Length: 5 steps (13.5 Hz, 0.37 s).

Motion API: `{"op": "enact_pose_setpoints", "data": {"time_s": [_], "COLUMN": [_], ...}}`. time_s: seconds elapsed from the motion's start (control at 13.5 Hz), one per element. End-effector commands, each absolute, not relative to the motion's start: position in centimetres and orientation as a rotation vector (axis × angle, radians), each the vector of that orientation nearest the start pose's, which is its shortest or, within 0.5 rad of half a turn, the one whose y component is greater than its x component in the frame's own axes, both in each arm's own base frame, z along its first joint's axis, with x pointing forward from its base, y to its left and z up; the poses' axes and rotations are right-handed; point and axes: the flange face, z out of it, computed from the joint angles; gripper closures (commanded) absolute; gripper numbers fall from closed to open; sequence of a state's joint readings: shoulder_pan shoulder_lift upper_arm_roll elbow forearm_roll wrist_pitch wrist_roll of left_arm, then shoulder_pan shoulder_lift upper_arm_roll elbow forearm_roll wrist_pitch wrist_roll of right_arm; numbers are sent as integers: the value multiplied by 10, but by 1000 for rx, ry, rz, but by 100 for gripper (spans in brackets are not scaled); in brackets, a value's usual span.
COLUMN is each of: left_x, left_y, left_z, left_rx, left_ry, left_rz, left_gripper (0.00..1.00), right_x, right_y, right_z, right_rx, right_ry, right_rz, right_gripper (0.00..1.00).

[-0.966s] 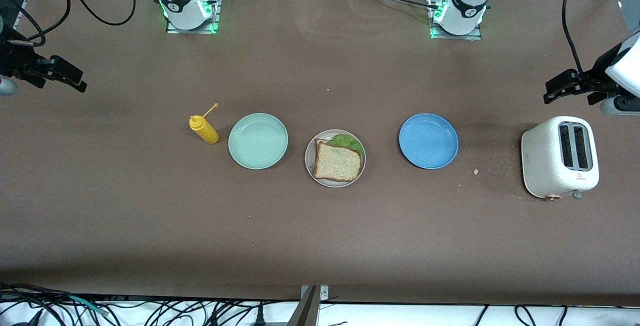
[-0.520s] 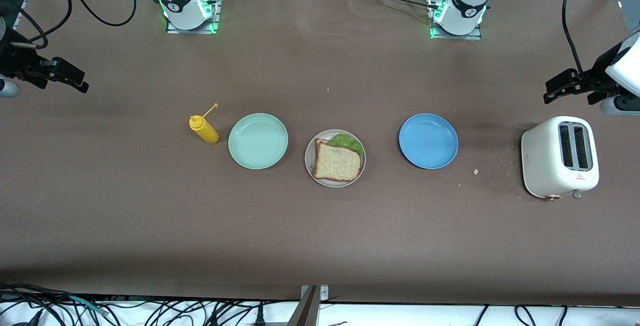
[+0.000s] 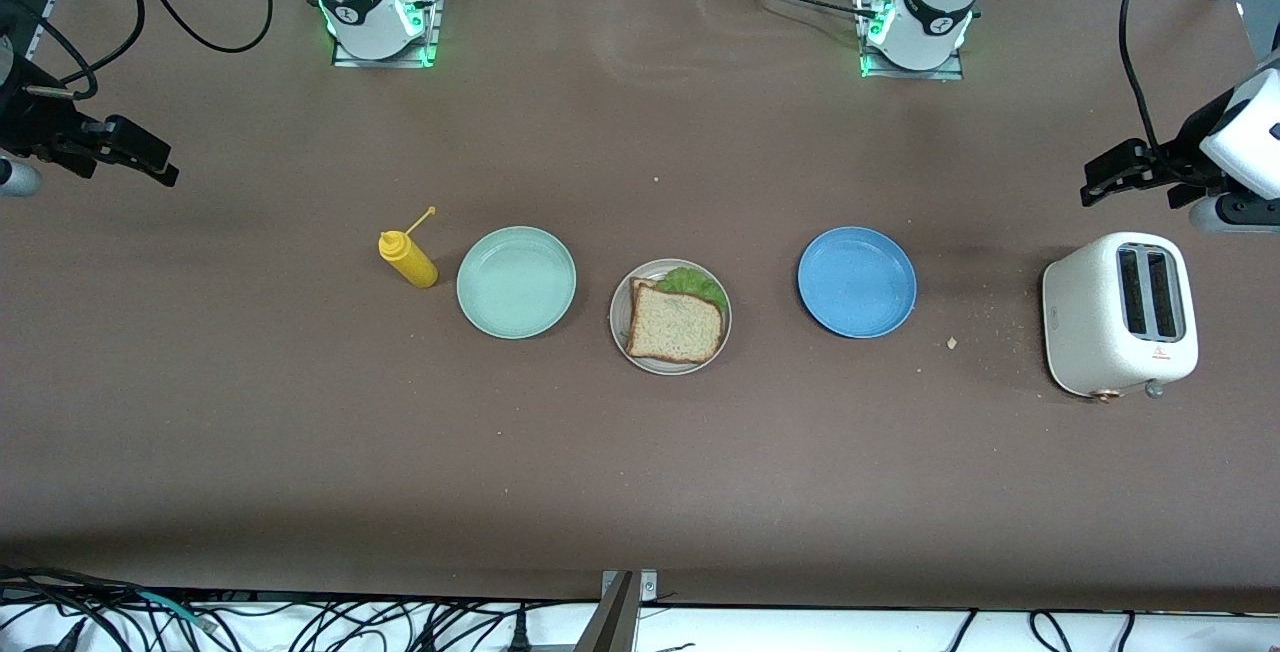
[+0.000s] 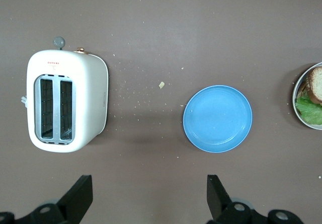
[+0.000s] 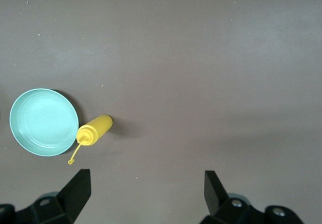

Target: Make sandwich in beige plate with both arms

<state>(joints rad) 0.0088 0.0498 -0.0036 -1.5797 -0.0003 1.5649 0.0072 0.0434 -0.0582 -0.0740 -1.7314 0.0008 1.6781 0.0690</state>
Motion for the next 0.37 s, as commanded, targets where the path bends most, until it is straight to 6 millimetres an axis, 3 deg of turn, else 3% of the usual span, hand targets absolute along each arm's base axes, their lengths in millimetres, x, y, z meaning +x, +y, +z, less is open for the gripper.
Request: {"op": "enact_pose_setpoints", "data": {"time_s": [0.0,0.3], "left_x": [567,568], "left_y": [5,7], "left_z": [593,594], "left_rx": [-3141,-3143], "left_ry": [-19,-22], "left_rz": [84,75], "left_gripper": [0,0], "right_x": [545,544], "right_y": [-20,-20], "right_z": [595,594], "right_rx": [-3123,-3123], "right_ry": [145,145], "right_rz": [3,5], "right_gripper": [0,0]}}
